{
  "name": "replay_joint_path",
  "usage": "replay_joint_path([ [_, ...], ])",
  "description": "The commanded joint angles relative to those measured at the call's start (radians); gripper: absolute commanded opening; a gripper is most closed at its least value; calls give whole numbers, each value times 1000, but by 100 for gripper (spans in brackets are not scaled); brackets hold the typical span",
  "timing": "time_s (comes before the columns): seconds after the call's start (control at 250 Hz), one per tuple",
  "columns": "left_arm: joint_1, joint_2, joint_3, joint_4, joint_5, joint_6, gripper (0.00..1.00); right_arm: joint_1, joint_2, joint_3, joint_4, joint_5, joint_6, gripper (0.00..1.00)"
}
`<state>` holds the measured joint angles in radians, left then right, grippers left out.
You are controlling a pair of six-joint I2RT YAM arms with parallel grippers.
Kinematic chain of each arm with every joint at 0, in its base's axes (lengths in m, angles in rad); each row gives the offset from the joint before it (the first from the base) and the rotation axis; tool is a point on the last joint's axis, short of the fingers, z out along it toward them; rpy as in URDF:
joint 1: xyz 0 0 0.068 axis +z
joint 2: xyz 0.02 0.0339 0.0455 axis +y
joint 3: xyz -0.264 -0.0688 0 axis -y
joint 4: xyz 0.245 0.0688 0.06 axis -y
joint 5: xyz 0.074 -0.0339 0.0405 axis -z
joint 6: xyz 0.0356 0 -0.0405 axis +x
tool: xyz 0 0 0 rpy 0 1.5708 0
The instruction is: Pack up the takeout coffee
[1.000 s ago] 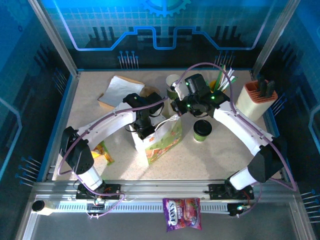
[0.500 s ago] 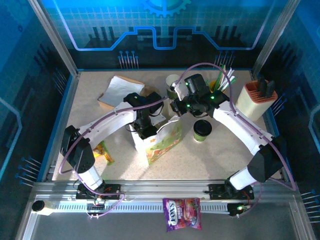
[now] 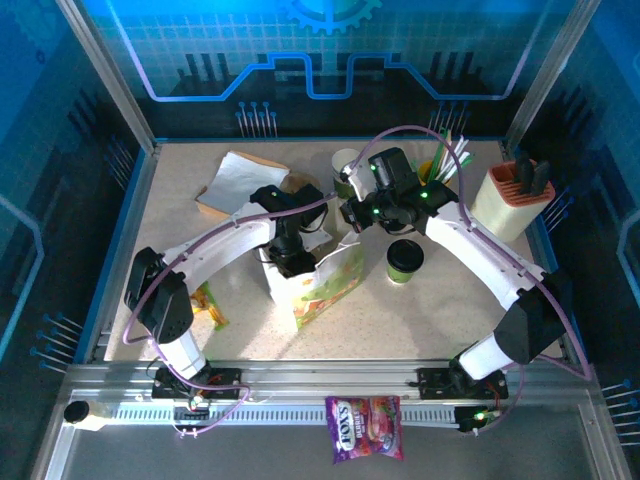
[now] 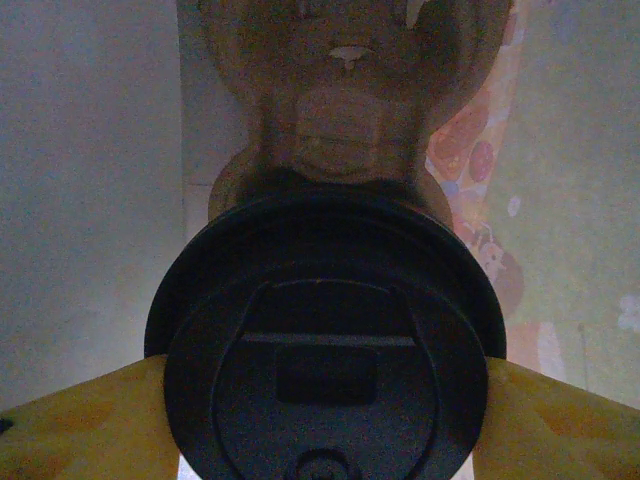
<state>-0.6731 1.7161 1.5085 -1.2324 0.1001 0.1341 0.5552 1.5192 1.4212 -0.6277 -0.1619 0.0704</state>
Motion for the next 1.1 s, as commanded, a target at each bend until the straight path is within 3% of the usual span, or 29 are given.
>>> replay_joint_path([
  [0.0, 9, 44, -31, 10, -19, 19, 55, 2, 24, -4, -20, 5, -6, 6],
  [1.099, 18, 57, -36, 16, -19, 18, 55, 2, 29, -4, -18, 3, -6, 6],
])
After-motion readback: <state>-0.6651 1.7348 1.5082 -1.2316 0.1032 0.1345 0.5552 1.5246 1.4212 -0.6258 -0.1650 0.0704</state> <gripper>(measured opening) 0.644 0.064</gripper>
